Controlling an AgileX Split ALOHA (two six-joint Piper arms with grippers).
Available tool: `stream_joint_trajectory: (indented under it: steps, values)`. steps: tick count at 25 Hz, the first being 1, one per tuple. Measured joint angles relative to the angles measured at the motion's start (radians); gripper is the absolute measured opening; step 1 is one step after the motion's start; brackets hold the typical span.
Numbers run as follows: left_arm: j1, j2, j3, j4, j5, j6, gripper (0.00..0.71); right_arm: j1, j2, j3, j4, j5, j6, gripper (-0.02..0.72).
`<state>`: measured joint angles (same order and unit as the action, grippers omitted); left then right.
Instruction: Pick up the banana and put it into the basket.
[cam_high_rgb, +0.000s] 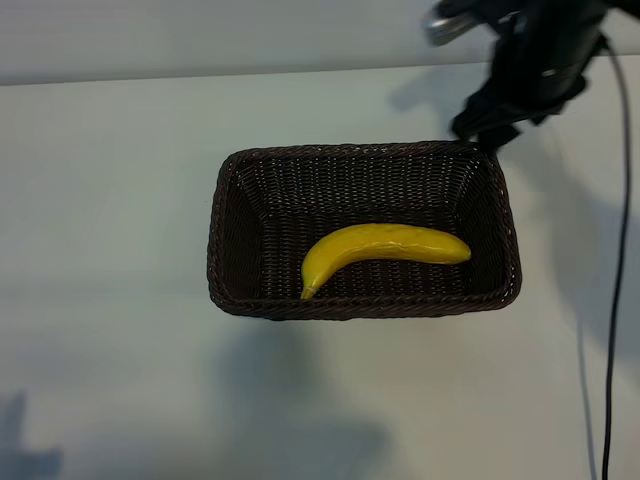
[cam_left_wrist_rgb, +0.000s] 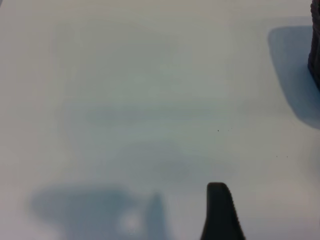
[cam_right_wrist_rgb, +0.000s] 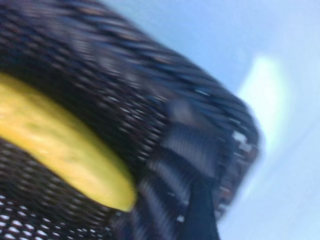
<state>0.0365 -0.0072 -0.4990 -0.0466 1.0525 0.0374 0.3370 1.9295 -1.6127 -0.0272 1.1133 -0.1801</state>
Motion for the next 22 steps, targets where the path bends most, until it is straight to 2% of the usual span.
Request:
stream_joint_trajectory:
  steps: [9, 13, 22]
  values:
    - [0.000, 0.000, 0.000, 0.000, 0.000, 0.000, 0.494, -0.277, 0.000, 0.000, 0.015, 0.038, 0.037, 0.589]
    - [0.000, 0.000, 0.000, 0.000, 0.000, 0.000, 0.494, -0.386, 0.000, 0.000, 0.014, 0.085, 0.057, 0.588]
    - [0.000, 0.000, 0.000, 0.000, 0.000, 0.000, 0.494, -0.490, -0.005, 0.000, 0.015, 0.105, 0.071, 0.588]
